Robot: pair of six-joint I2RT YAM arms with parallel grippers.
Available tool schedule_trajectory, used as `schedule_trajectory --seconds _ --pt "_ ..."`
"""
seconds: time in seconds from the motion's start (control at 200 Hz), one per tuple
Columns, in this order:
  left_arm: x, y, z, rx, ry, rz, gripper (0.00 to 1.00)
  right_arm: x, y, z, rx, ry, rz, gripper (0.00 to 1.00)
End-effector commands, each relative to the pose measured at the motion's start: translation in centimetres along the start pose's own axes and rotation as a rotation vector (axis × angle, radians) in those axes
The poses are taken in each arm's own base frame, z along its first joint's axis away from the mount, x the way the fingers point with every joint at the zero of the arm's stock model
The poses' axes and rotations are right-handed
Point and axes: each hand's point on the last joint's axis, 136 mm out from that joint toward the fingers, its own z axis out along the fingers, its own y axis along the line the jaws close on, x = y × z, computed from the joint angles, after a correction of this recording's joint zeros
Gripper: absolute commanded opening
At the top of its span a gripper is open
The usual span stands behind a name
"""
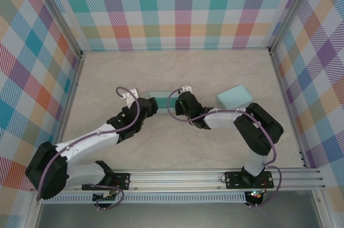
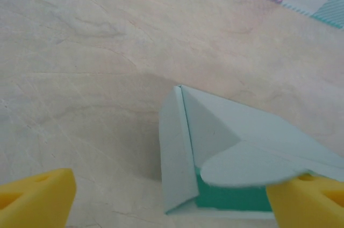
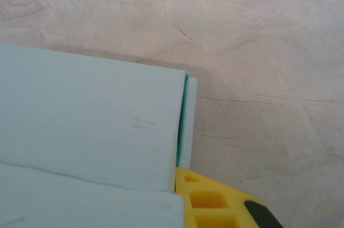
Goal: Fold the paper box
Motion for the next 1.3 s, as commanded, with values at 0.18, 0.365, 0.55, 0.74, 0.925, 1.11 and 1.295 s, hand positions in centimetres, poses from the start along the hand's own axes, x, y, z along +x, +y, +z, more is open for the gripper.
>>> schedule_trajectory --seconds 0.18,0.365,0.55,0.74,0.925,1.11,1.295 --pt "0.1 3.6 -3.3 -0.085 0.02 -0.053 0.94 3.2 -0.9 0.1 0.053 0.105 -0.078 0.12" --pt "-2.3 2.5 -4.1 -0.091 -0.008 0.012 0.99 3.1 -0.2 -0.7 0.034 0.117 -0.098 0.26" --pt "-4.1 1.3 -3.7 -0.14 -0.017 0.1 1.0 2.5 0.6 -2.7 0.009 0.126 -0.117 0.61" --pt "-5.7 -0.1 -3.2 -0.164 -0.03 0.168 1.0 1.5 1.0 -5.9 -0.042 0.137 -0.091 0.94" --pt "-7.0 -0.9 -2.3 -0.181 -0.049 0.218 1.0 -0.6 0.5 -9.4 -0.053 0.113 -0.015 1.0" --pt "-7.0 -1.0 0.1 -0.218 -0.003 0.26 1.0 -2.9 -1.4 -10.3 -0.009 0.17 0.086 1.0" --pt "-5.4 -2.0 3.5 -0.16 0.113 0.244 1.0 -3.9 -3.5 -8.7 0.075 0.251 0.168 1.0"
